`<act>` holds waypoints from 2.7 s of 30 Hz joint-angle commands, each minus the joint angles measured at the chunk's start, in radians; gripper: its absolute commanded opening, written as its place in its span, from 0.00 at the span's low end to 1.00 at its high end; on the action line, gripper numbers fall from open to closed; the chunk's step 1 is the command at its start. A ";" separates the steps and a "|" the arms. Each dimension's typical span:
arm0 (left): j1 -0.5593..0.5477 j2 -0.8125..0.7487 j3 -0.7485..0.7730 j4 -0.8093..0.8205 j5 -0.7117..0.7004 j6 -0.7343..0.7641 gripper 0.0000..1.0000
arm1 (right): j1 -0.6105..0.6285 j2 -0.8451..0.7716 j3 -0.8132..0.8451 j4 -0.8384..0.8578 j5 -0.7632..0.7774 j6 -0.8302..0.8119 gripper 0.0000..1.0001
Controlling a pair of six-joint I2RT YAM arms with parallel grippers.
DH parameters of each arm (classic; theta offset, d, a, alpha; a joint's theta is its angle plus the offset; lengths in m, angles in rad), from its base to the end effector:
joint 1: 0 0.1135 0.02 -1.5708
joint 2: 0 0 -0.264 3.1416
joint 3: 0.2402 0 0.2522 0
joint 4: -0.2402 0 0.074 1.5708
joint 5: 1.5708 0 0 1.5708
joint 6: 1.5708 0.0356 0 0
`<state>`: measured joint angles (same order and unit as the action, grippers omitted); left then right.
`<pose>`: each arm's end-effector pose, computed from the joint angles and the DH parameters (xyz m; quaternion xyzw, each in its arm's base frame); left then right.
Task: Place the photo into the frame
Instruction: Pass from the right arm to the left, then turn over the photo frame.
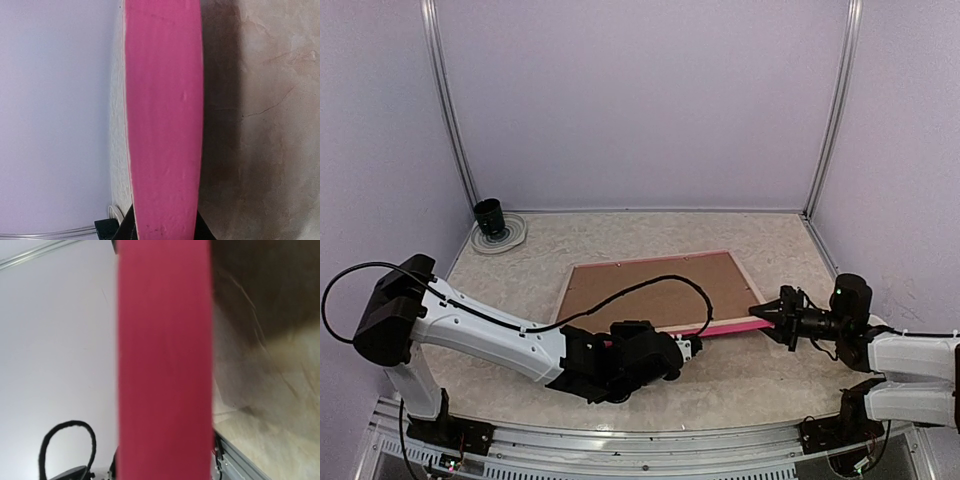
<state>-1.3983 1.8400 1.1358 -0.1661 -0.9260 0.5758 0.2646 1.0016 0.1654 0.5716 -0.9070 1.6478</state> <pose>0.0928 -0.3668 0.1822 0.6168 0.5911 0.2618 0.4491 0.1655 0.0739 0.1692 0.2503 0.7197 0.6469 0.0307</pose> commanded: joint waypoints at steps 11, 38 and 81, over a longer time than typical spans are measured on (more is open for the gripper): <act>0.041 -0.113 0.097 -0.059 0.114 -0.022 0.00 | 0.004 -0.077 0.225 -0.369 0.020 -0.516 0.89; 0.154 -0.198 0.343 -0.228 0.287 0.013 0.00 | -0.008 -0.183 0.549 -0.914 0.148 -1.214 0.99; 0.550 -0.273 0.508 0.124 0.323 -0.794 0.00 | -0.008 -0.273 0.542 -0.811 0.209 -1.096 0.99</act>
<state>-0.8757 1.6825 1.6665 -0.2821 -0.6422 -0.0772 0.2626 0.7391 0.7284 -0.2703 -0.6979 0.5373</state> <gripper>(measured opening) 0.196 0.992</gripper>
